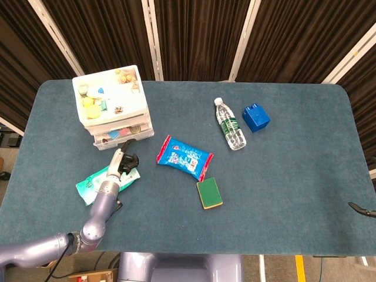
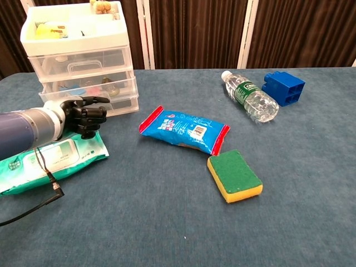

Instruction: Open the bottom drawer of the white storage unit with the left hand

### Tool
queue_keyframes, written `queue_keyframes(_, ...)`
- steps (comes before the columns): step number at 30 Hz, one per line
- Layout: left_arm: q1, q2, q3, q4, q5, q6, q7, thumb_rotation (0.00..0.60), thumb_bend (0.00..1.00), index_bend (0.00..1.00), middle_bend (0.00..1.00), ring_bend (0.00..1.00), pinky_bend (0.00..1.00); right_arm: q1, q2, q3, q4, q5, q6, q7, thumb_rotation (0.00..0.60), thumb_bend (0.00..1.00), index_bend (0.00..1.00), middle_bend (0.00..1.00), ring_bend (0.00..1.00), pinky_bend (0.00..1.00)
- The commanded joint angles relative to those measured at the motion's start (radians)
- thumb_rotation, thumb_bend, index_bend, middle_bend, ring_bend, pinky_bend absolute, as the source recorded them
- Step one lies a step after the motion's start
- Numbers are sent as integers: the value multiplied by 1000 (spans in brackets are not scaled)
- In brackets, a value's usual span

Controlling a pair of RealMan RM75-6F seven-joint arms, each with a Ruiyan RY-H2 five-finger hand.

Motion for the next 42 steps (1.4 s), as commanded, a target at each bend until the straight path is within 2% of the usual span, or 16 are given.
queue_keyframes(1, 26, 22, 21, -32, 35, 10, -12, 600, 743, 174, 937, 898, 880, 0, 0, 1, 0, 0, 1, 0, 600, 138, 0, 0, 0, 0)
queue_keyframes(5, 54, 50, 55, -58, 102, 29, -9, 600, 727, 142, 934, 895, 880, -1, -1, 1, 0, 0, 4, 0, 600, 139, 0, 0, 0, 0)
queue_keyframes(8, 68, 76, 96, -70, 141, 49, 29, 600, 636, 89, 929, 889, 879, -1, 0, 1, -1, 1, 2, -1, 600, 138, 0, 0, 0, 0)
queue_keyframes(9, 69, 86, 114, -73, 148, 57, 55, 600, 587, 74, 923, 883, 878, -1, 0, 1, -2, 1, 1, -1, 600, 138, 0, 0, 0, 0)
queue_keyframes(12, 70, 116, 175, -93, 191, 107, 159, 600, 526, 67, 905, 863, 878, -2, 0, 2, -3, 4, 2, -2, 600, 139, 0, 0, 0, 0)
queue_keyframes(19, 71, 170, 245, -144, 270, 191, 318, 600, 524, 91, 841, 789, 877, -2, 0, 4, -5, 5, 2, -5, 600, 139, 0, 0, 0, 0)
queue_keyframes(24, 65, 174, 303, -130, 419, 302, 457, 600, 539, 109, 807, 751, 877, -2, 0, 4, -6, 5, 3, -6, 600, 138, 0, 0, 0, 0)
queue_keyframes(28, 65, 178, 293, -158, 458, 341, 494, 600, 551, 132, 817, 758, 878, -3, 0, 4, -7, 5, 3, -7, 600, 139, 0, 0, 0, 0)
queue_keyframes(34, 53, 183, 250, -174, 434, 357, 537, 600, 567, 157, 863, 808, 899, -4, 0, 5, -8, 5, 4, -6, 600, 138, 0, 0, 0, 0)
queue_keyframes(42, 32, 199, 182, -185, 252, 330, 619, 600, 582, 174, 891, 833, 915, -3, 1, 4, -7, 4, 1, -3, 600, 139, 0, 0, 0, 0)
